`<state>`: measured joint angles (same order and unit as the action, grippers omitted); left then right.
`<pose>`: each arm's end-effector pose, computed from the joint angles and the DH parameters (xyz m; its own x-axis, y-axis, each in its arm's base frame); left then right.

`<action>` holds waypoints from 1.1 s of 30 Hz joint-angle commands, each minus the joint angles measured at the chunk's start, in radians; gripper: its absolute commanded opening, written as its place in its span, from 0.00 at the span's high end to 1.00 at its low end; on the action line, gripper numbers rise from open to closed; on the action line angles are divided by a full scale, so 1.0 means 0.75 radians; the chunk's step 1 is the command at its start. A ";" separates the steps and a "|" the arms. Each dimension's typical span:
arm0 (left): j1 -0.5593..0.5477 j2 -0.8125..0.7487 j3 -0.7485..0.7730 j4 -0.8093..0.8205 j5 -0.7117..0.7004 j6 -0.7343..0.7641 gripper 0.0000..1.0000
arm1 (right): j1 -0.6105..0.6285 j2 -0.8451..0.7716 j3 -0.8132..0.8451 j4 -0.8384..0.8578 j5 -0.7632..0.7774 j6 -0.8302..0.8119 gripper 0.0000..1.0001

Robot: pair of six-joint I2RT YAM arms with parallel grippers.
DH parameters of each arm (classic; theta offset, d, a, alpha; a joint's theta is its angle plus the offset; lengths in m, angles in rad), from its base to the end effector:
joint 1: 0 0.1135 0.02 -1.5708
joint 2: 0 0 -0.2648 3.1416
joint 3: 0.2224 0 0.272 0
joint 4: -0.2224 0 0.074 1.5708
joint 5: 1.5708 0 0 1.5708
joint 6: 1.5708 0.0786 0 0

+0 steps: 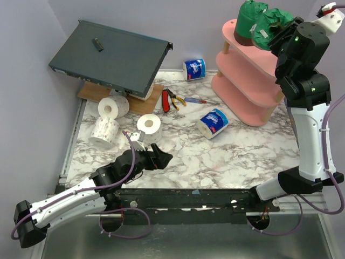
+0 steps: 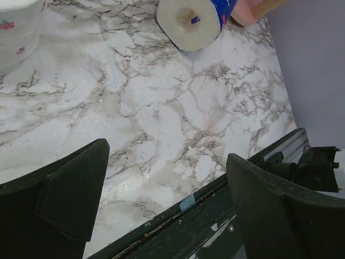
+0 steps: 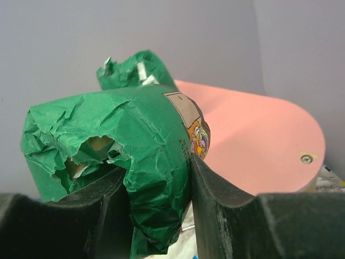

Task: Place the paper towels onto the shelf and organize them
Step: Place the paper towel on the shelf.

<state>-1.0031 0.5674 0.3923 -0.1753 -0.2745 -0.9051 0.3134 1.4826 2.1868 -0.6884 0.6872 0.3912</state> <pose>0.1303 -0.1647 0.2173 -0.6446 -0.3971 -0.6533 0.2715 0.6799 -0.6812 0.2958 0.0434 0.5969 0.1531 0.3595 -0.9205 0.3318 0.8587 0.3905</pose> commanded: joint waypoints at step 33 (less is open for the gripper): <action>0.016 0.069 -0.009 -0.008 0.055 0.014 0.06 | -0.377 0.095 -0.203 0.208 -0.246 0.279 0.60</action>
<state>-0.9966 0.6132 0.3843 -0.1894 -0.2543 -0.9054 0.0372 1.5486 2.0415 -0.6155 0.5278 0.5762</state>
